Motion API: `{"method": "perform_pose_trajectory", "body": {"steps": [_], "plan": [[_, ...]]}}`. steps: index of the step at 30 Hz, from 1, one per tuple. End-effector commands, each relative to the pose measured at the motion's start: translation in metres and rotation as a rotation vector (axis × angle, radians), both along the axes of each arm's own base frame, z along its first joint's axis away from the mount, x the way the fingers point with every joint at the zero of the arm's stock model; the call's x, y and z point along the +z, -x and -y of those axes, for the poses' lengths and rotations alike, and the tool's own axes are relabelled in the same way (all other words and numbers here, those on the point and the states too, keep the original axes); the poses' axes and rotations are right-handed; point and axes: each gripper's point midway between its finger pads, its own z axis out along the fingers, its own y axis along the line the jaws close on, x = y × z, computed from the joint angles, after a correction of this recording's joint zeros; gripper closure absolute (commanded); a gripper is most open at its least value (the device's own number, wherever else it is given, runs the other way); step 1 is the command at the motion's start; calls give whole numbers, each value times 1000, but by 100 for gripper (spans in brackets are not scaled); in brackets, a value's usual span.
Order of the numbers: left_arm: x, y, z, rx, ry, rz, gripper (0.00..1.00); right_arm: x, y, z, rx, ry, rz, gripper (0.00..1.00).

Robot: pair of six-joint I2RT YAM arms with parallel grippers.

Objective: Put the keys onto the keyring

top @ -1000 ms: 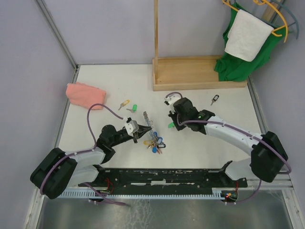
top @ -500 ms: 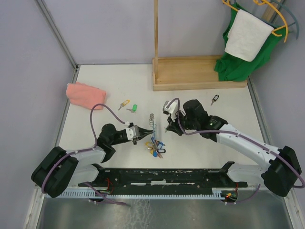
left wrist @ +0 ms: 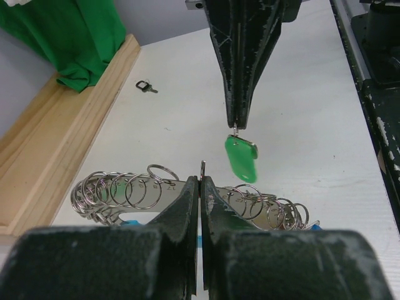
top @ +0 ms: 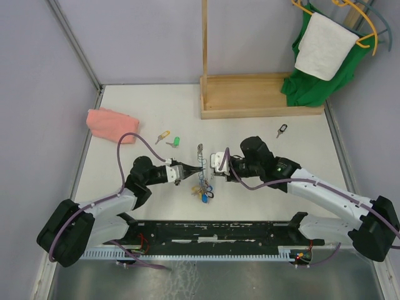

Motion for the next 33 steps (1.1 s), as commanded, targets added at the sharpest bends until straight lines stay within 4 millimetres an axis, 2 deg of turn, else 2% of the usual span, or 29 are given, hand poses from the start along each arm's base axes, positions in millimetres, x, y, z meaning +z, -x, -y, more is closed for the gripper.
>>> {"method": "perform_pose_trajectory", "body": {"steps": [1,16,33], "plan": [[30,1,4,-48,25,142,97,18,0,-8,130,-48,221,99],[26,9,0,-57,43,216,97,7,-7,-23,139,2,288,99],[28,10,2,-74,41,201,97,11,-7,-31,134,-11,311,99]]}}
